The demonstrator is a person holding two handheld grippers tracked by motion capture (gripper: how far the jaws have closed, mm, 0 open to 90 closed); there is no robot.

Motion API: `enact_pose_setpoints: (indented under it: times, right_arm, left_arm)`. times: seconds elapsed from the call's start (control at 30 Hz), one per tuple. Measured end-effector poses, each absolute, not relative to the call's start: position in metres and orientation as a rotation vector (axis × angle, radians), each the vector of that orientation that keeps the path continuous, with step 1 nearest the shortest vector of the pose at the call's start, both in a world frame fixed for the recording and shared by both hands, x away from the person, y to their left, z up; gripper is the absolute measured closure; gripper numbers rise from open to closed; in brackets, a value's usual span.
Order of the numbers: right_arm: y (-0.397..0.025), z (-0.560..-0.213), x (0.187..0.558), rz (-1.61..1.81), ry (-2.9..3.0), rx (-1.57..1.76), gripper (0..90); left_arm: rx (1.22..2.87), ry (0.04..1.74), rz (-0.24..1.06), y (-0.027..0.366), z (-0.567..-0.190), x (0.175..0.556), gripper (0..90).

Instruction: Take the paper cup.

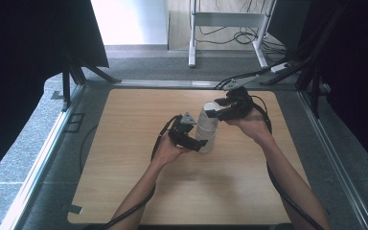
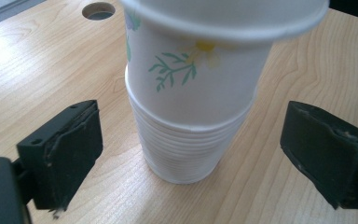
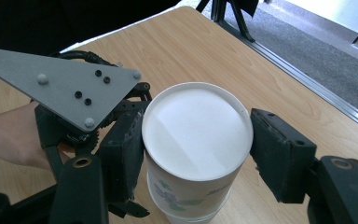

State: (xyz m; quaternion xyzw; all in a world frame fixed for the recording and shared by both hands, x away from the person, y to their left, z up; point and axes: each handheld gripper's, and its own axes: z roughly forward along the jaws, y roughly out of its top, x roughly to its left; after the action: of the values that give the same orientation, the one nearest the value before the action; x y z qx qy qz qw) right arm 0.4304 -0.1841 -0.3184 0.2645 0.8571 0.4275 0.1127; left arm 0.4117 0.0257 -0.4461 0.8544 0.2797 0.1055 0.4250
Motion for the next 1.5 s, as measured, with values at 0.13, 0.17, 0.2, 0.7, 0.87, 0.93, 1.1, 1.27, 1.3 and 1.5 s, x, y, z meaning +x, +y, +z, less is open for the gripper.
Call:
enact_pose_setpoints:
  times: [0.13,0.17,0.2,0.7,0.87,0.93,1.1,1.27,1.3,1.5]
  right_arm:
    - [-0.186,-0.313,0.429,1.261,2.51,0.771,37.2]
    - [-0.187,-0.31,0.429,1.267,2.51,0.767,37.2]
    - [-0.187,-0.308,0.428,1.27,2.507,0.767,37.2]
    - [-0.193,-0.275,0.415,1.317,2.476,0.728,37.3]
    - [-0.196,-0.266,0.405,1.333,2.481,0.712,37.2]
    - [-0.197,-0.263,0.398,1.344,2.49,0.696,37.2]
    - [-0.2,-0.266,0.388,1.353,2.504,0.681,37.2]
    - [-0.204,-0.279,0.373,1.383,2.528,0.665,37.2]
    - [-0.204,-0.282,0.37,1.383,2.533,0.66,37.2]
    - [-0.205,-0.299,0.358,1.391,2.556,0.645,37.2]
  left_arm:
    - [2.13,0.693,0.25,0.027,-0.445,0.41,2.9]
    - [2.126,0.688,0.244,0.027,-0.445,0.409,2.3]
    - [2.124,0.688,0.24,0.028,-0.444,0.408,2.0]
    - [2.096,0.66,0.227,0.035,-0.432,0.396,0.0]
    - [2.095,0.637,0.229,0.04,-0.426,0.388,0.0]
    - [2.091,0.625,0.226,0.042,-0.424,0.384,0.0]
    - [2.075,0.595,0.211,0.045,-0.419,0.372,0.0]
    - [2.079,0.555,0.203,0.045,-0.418,0.358,0.7]
    - [2.079,0.549,0.2,0.045,-0.419,0.356,0.7]
    - [2.052,0.508,0.168,0.041,-0.424,0.343,0.2]
